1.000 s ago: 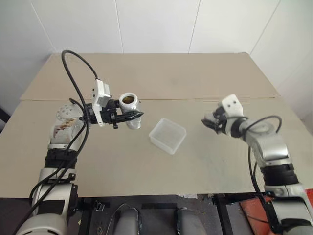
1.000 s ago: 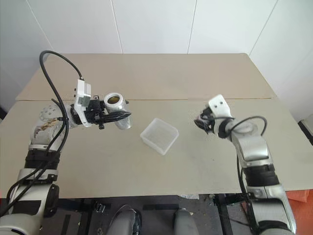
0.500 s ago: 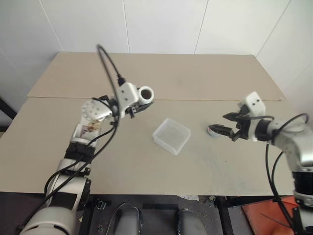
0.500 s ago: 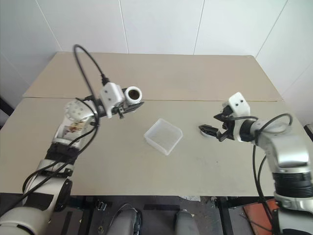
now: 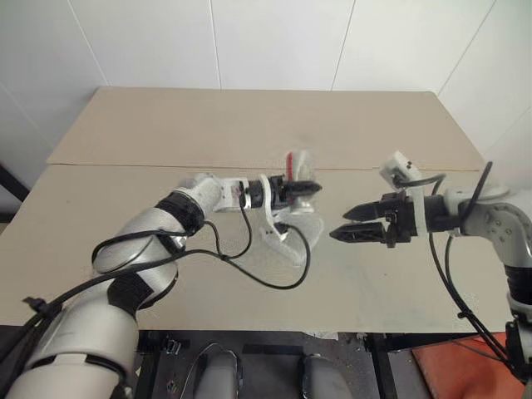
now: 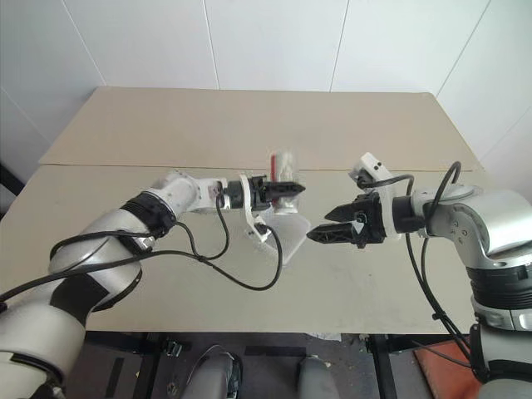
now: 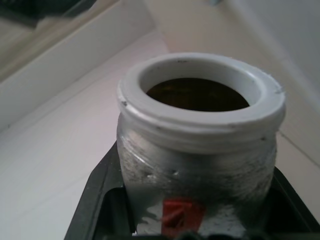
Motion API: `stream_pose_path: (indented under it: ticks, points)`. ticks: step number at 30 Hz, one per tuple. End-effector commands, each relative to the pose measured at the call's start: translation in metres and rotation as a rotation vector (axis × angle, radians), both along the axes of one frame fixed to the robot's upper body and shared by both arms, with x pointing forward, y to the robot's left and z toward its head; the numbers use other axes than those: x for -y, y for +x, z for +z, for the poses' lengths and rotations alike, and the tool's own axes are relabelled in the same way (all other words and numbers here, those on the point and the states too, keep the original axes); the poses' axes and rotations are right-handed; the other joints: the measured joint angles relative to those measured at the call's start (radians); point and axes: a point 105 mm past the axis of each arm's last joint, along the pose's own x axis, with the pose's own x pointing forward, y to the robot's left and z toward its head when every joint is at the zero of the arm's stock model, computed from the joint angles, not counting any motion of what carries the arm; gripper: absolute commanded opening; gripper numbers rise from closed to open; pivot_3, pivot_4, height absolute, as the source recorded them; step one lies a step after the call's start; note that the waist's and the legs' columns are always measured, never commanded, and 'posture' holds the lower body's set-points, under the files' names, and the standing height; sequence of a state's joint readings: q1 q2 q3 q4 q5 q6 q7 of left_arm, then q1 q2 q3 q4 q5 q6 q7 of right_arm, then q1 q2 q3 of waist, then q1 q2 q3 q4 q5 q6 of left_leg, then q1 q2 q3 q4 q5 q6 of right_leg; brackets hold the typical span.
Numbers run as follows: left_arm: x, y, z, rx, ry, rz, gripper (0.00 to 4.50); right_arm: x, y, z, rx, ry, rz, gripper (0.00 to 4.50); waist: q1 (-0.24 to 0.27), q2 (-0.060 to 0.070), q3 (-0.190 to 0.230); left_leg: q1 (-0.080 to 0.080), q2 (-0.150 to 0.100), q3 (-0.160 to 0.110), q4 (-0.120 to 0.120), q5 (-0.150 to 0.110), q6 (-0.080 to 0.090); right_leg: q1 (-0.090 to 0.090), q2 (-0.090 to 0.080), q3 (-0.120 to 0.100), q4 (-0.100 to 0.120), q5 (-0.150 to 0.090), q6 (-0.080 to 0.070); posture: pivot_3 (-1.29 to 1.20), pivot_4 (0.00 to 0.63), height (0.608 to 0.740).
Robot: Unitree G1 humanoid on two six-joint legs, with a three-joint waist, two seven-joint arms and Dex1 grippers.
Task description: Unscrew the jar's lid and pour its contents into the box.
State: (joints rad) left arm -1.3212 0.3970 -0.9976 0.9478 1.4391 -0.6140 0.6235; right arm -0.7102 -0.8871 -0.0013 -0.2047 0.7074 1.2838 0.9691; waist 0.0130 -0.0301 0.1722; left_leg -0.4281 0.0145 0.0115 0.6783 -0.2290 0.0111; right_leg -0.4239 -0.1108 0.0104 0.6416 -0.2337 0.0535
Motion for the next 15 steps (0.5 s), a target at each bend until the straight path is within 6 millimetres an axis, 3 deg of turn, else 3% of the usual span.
stream_pose_path:
  ticks: [1, 15]
  points:
    - [-0.002, 0.009, 0.000, 0.132, 0.130, -0.006, 1.96, -0.001, -0.006, 0.025, 0.087, 0.050, -0.003, 4.48, 0.005, 0.000, 0.000, 0.000, 0.000, 0.000, 0.000, 0.000, 0.000, 0.001, 0.000, -0.001, 0.000, 0.000, 0.000, 0.00, 0.150, 0.740]
    - [0.012, 0.011, 0.027, 0.130, 0.023, 0.003, 1.96, -0.001, -0.003, 0.026, 0.134, 0.053, -0.038, 4.48, -0.001, 0.000, 0.000, -0.001, -0.001, 0.000, 0.000, 0.000, 0.000, -0.001, -0.001, -0.001, 0.000, 0.000, 0.001, 0.00, 0.150, 0.740]
